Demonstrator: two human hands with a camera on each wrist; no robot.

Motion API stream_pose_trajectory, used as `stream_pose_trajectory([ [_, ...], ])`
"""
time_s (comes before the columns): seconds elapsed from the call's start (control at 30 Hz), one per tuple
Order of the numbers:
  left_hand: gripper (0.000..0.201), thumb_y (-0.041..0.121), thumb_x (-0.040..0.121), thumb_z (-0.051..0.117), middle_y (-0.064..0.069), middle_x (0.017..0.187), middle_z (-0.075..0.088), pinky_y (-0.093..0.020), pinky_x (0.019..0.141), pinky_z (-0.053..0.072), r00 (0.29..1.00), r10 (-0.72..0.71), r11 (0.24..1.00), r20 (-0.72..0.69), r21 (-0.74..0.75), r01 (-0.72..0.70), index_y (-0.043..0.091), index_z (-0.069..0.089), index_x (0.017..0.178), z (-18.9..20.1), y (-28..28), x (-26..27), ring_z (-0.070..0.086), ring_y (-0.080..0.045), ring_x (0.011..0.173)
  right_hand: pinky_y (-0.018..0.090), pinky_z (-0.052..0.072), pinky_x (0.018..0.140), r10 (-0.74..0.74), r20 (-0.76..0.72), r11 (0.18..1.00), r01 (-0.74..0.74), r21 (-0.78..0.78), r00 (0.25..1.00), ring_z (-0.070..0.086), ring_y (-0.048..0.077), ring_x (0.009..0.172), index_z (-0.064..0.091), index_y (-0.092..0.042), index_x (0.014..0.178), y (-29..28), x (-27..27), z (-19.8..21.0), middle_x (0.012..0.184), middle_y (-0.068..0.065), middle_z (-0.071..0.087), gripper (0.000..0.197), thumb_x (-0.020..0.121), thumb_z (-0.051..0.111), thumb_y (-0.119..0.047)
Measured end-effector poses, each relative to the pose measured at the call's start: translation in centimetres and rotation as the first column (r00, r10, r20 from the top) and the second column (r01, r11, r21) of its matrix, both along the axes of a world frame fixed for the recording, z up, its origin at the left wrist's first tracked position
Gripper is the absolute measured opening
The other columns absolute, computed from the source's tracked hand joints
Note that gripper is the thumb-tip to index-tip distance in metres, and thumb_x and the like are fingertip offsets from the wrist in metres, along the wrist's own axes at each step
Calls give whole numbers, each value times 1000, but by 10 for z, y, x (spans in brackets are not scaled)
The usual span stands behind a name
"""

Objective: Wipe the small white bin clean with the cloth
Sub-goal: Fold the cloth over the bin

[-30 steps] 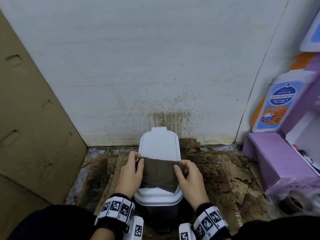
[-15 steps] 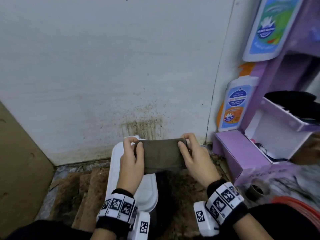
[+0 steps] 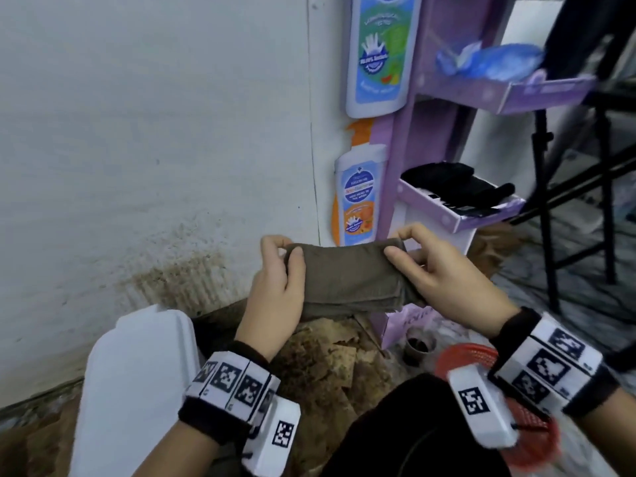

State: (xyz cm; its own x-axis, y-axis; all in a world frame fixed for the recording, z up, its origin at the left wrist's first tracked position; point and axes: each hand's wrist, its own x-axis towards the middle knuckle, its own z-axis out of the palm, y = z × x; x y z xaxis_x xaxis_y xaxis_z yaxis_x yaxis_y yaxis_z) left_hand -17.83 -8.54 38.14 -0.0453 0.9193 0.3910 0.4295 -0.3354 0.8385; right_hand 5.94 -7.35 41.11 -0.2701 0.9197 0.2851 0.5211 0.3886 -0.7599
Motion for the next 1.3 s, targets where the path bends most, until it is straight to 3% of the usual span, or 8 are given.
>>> stream_pose_trajectory([
  [0.1,9,29,107,38,6,70,53,-22,52,34,995,-81,997,-60,9,81,20,38,109,-5,21,33,54,-4,59,22,37,44,-62,26,998,62,-20,998,50,17,45,50,-16,107,6,40,-5,70,15,70,17,103,50,-33],
  [0.3,8,28,106,40,0,78,58,-20,54,36,950,-283,958,-132,-5,285,20,37,108,-36,55,106,57,-6,68,39,44,49,-203,56,976,207,-75,978,59,28,57,53,-23,104,15,118,-55,68,8,68,15,100,52,-37],
  [0.5,15,29,106,41,1,70,48,-24,49,30,857,-458,888,-236,-162,430,14,37,108,-104,87,168,51,-8,57,14,35,45,-331,-58,923,310,-230,942,52,0,45,52,-13,106,11,172,-139,54,-8,62,12,102,52,-24],
  [0.63,15,31,106,41,-11,70,52,-32,48,35,776,-571,814,-267,-310,492,17,37,109,-163,101,194,51,-16,53,47,53,62,-414,-76,864,365,-347,907,70,22,72,52,-20,103,3,193,-216,79,6,72,12,102,52,-32],
  [0.73,11,31,106,43,-22,89,65,-49,63,50,777,-595,777,-208,-395,490,22,40,109,-208,101,207,63,-28,64,36,54,66,-495,-50,815,443,-374,867,69,12,77,54,-26,98,-2,202,-275,84,-2,69,6,101,54,-30],
  [0.97,4,29,104,46,-5,90,63,-52,56,56,824,-559,699,-88,-584,412,27,43,107,-312,108,226,62,-26,51,24,53,65,-606,16,686,533,-496,795,69,12,80,54,-20,105,-2,206,-377,89,0,71,10,101,54,-30],
  [1.13,8,23,105,46,1,96,67,-45,53,57,859,-500,689,-111,-652,317,19,46,112,-354,120,240,64,-26,49,37,54,71,-616,53,648,544,-532,786,67,19,82,54,-20,106,10,210,-420,90,3,68,8,101,54,-27],
  [1.3,13,26,104,47,1,102,66,-49,76,57,842,-515,681,-161,-673,288,20,47,115,-391,132,243,65,-22,73,44,58,68,-608,89,612,538,-580,789,69,20,79,53,-21,110,15,218,-440,89,5,70,11,102,52,-28],
])
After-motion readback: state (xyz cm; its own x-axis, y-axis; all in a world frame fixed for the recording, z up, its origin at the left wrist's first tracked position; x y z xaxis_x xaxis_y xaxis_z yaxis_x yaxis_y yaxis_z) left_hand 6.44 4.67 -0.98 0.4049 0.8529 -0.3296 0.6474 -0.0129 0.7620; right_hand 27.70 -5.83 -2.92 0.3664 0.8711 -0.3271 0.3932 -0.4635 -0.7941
